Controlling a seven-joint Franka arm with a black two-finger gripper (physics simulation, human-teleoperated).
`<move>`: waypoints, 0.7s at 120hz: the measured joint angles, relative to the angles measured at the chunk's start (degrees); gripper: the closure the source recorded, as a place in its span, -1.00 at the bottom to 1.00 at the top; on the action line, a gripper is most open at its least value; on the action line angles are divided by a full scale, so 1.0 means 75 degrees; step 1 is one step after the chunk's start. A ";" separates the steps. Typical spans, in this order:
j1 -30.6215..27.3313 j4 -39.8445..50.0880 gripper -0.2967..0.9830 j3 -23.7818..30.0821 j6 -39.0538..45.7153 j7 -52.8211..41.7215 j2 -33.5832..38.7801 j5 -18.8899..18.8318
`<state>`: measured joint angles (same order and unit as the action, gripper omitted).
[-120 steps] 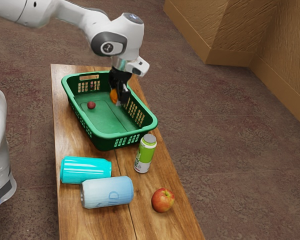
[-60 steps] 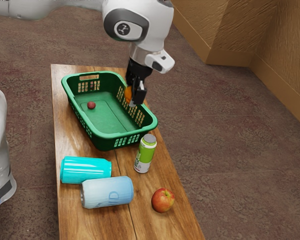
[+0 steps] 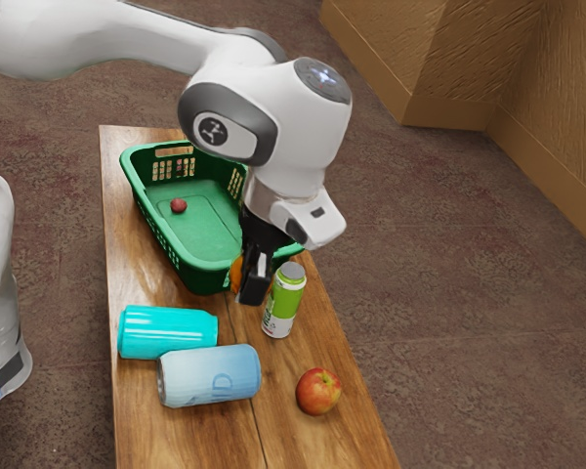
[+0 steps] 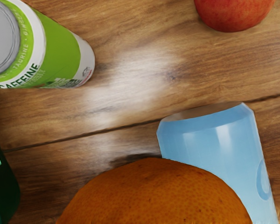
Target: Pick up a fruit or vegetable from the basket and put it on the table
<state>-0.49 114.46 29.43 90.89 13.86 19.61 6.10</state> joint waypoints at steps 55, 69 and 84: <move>0.0000 -0.0129 0.11 0.1265 0.1031 0.0836 -0.1054 0.0066; -0.0010 -0.0266 0.11 0.1626 0.1350 0.0996 -0.1265 -0.0030; 0.0007 -0.0367 0.10 0.2054 0.1533 0.1192 -0.1283 -0.0073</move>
<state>-0.44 111.71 44.83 102.39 22.80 9.98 5.56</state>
